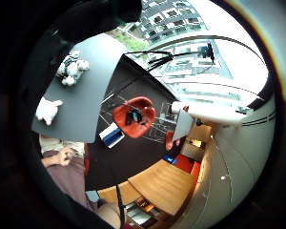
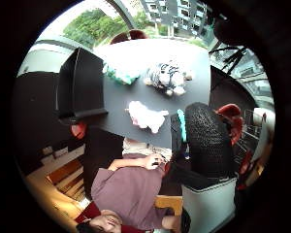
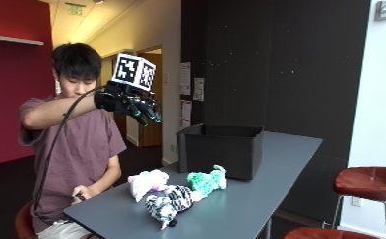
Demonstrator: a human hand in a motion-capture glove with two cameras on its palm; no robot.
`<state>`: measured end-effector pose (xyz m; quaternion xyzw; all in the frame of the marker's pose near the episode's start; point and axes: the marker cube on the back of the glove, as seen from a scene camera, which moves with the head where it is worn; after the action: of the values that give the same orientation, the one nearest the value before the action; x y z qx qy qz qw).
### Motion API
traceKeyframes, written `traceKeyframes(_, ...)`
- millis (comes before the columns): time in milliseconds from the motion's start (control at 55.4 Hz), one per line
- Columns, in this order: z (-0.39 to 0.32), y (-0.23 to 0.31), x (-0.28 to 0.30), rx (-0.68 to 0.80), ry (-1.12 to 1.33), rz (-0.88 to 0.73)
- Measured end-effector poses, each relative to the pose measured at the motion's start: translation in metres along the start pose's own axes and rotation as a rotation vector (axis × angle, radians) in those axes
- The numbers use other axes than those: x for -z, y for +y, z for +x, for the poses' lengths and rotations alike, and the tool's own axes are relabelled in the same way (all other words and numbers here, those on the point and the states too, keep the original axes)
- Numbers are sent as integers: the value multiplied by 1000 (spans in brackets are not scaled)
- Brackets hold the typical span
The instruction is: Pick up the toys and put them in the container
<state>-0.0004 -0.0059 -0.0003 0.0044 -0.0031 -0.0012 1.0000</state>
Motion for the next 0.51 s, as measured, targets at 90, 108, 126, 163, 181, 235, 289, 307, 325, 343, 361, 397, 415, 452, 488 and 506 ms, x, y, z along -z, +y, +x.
traceKeyframes(90,-6,-11,1,18,-23,12)
traceKeyframes(108,-8,-12,1,17,-23,14)
traceKeyframes(126,-9,-14,1,17,-22,14)
traceKeyframes(163,-11,-17,0,22,-16,15)
traceKeyframes(181,-12,-18,0,25,-15,15)
traceKeyframes(235,-14,-23,-2,25,-19,11)
traceKeyframes(289,-14,-28,-3,29,-26,5)
traceKeyframes(307,-15,-30,-4,32,-27,3)
traceKeyframes(325,-14,-32,-4,35,-28,1)
traceKeyframes(343,-14,-35,-5,35,-29,-1)
traceKeyframes(361,-14,-37,-6,32,-30,-3)
traceKeyframes(397,-14,-41,-7,24,-33,-10)
traceKeyframes(415,-14,-43,-8,22,-36,-13)
traceKeyframes(452,-14,-47,-10,26,-42,-17)
traceKeyframes(488,-14,-51,-12,34,-49,-18)
traceKeyframes(506,-14,-53,-13,36,-54,-18)
